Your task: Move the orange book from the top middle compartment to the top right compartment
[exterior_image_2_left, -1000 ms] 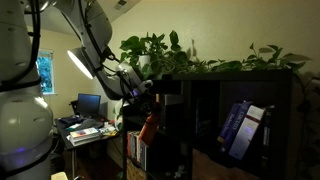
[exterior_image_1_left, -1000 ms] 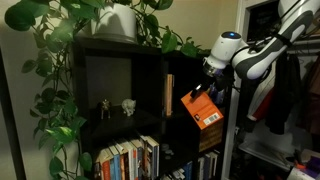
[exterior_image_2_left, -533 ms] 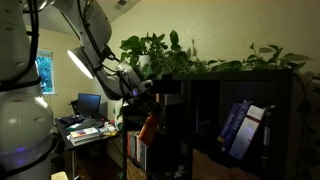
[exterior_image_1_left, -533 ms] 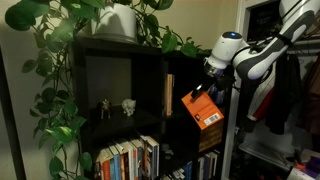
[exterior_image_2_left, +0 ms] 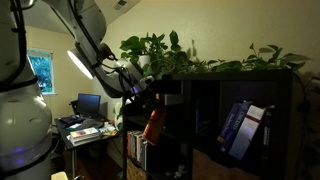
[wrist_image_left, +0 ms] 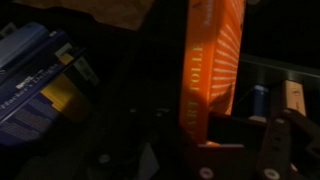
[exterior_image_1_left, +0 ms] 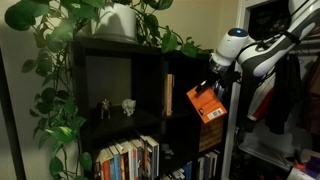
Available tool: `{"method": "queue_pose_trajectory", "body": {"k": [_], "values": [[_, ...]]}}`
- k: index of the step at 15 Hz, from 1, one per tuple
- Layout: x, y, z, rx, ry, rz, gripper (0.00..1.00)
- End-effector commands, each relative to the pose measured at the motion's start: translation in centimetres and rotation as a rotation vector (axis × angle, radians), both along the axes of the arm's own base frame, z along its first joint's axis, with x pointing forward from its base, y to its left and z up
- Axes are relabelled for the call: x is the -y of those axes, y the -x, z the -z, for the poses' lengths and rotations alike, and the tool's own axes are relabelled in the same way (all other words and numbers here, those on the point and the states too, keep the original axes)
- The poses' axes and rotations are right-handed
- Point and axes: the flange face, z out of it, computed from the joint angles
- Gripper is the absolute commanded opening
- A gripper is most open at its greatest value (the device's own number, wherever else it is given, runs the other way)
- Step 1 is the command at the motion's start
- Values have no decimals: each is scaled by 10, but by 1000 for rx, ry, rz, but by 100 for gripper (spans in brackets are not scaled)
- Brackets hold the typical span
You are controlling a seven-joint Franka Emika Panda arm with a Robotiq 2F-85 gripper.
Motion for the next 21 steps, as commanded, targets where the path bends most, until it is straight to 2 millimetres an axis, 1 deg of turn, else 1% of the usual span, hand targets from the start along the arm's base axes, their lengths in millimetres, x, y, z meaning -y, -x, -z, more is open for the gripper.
{"method": "queue_pose_trajectory", "body": {"k": [1, 3, 4, 6, 8, 10, 13, 15, 19, 21], "values": [[39, 35, -31, 136, 19, 129, 3], [65, 45, -39, 185, 21, 205, 3], [81, 50, -41, 205, 19, 249, 3], [105, 58, -45, 243, 25, 336, 3], [125, 64, -47, 279, 37, 419, 3], [141, 67, -47, 316, 42, 480, 3], [156, 63, -43, 371, 12, 537, 3], [161, 56, -36, 408, -11, 562, 3], [154, 33, -22, 476, -68, 566, 3], [151, 14, -15, 507, -92, 561, 4]]}}
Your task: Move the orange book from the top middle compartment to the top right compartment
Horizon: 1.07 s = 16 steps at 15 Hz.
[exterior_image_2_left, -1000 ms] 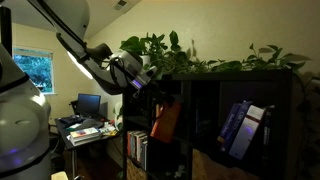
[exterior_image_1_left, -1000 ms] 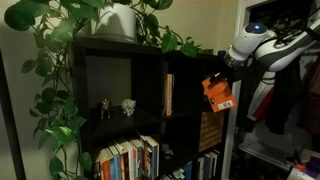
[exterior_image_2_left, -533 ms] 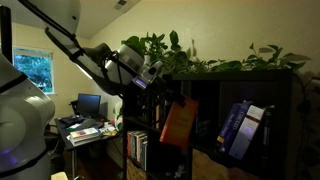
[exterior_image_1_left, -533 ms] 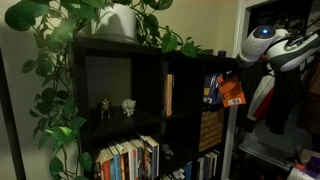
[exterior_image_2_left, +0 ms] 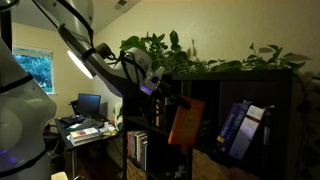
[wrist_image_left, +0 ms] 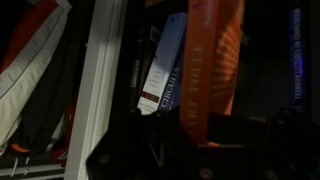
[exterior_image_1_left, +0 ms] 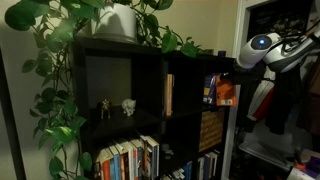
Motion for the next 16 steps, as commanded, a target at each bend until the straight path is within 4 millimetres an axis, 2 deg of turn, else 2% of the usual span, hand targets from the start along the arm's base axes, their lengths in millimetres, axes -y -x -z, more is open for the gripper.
{"method": "queue_pose_trajectory", "body": {"k": [1, 6, 9, 13, 16], "values": [[-3, -40, 3, 92, -5, -15, 4], [6, -90, 24, 151, 36, -51, 3], [17, -117, 43, 172, 54, -57, 3], [33, -144, 68, 196, 68, -35, 3], [40, -161, 74, 227, 80, -13, 3]]}}
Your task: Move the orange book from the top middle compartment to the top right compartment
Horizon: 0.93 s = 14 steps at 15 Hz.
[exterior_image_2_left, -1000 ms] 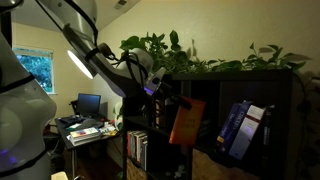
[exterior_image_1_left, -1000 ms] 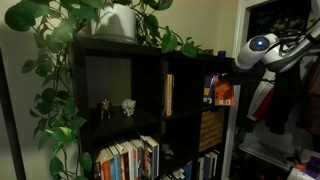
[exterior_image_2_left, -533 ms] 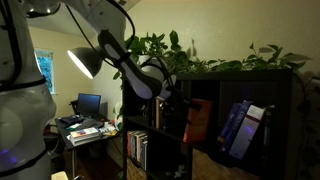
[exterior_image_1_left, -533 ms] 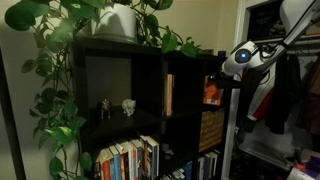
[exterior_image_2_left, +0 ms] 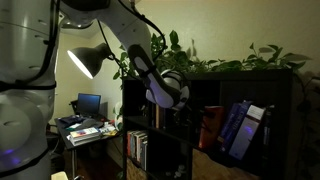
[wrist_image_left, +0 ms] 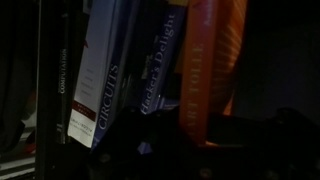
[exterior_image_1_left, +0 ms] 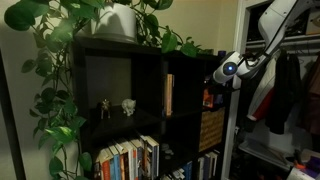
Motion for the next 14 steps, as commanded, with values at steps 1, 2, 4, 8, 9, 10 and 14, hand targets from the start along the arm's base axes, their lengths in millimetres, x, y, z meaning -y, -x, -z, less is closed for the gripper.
{"method": "queue_pose_trajectory", "body": {"k": [1, 2, 4, 8, 9, 10, 14], "values": [[6, -24, 1, 73, 18, 11, 3], [6, -28, 2, 80, 20, 14, 3], [5, -32, 1, 82, 15, 13, 3], [4, -22, -17, 110, 31, 3, 44], [3, -16, -24, 109, 42, -1, 50], [2, -14, -29, 111, 47, -7, 57], [-3, 0, -49, 132, 58, -17, 82]]}}
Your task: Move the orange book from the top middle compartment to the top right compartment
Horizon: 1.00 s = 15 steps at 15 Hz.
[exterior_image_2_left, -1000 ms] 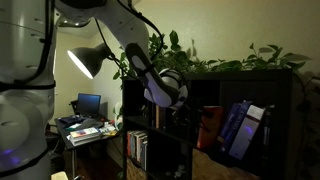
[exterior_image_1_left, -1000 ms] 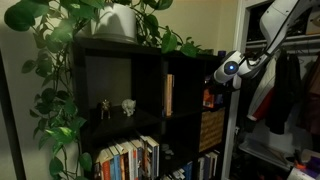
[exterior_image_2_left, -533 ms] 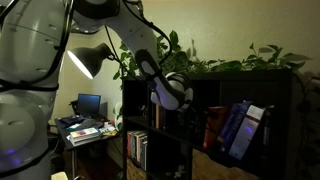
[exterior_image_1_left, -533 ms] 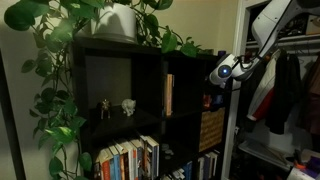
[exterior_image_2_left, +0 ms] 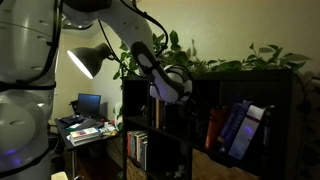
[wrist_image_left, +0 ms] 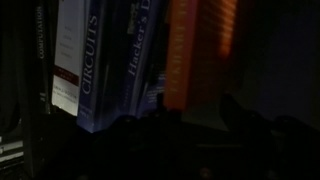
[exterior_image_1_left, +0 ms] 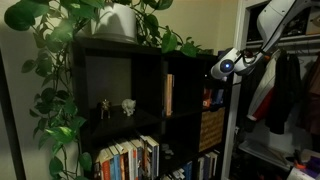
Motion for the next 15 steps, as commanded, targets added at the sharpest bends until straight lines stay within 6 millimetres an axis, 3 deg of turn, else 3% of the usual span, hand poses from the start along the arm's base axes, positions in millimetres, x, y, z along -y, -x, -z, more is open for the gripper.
{"method": "queue_pose_trajectory", "body": {"k": [1, 4, 7, 15], "values": [[-12, 26, -22, 29, 18, -20, 89], [-14, 42, -30, 1, 22, -20, 100], [-13, 61, -37, -33, 41, -16, 100], [-35, 107, -45, -207, -48, -144, 100]]}}
